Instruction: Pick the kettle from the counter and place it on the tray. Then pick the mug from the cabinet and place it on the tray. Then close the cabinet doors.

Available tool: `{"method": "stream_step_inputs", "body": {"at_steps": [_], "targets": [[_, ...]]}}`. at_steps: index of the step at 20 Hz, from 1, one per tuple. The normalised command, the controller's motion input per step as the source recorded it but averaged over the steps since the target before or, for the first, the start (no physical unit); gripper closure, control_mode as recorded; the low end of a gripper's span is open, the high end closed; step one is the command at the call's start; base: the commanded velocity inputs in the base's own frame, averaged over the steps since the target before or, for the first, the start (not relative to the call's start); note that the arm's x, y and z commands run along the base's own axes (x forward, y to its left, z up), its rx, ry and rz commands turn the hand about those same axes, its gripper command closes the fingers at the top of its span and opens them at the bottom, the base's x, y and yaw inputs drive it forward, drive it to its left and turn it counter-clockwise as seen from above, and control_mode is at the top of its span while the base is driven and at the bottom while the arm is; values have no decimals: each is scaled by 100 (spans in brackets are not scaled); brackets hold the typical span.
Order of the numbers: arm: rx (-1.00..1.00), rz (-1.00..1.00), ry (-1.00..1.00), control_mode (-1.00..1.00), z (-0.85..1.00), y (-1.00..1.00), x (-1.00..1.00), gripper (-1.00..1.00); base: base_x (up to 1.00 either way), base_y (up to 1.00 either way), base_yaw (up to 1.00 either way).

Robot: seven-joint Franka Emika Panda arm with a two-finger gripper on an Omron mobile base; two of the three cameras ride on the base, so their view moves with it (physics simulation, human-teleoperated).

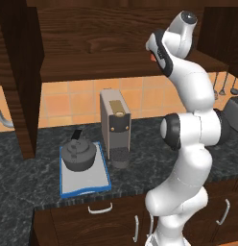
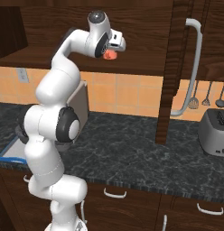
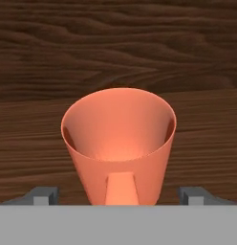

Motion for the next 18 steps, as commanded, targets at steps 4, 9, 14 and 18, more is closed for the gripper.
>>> {"method": "stream_step_inputs", "body": {"at_steps": [4,9,14,18], "targets": [[0,0,0,-100,0,0,0,100,0,0,0],[0,0,0,-100,0,0,0,100,0,0,0],[0,0,0,-100,-2,0,0,100,0,0,0],[0,0,-2,-100,-29,0,-5,100,0,0,0]]}}
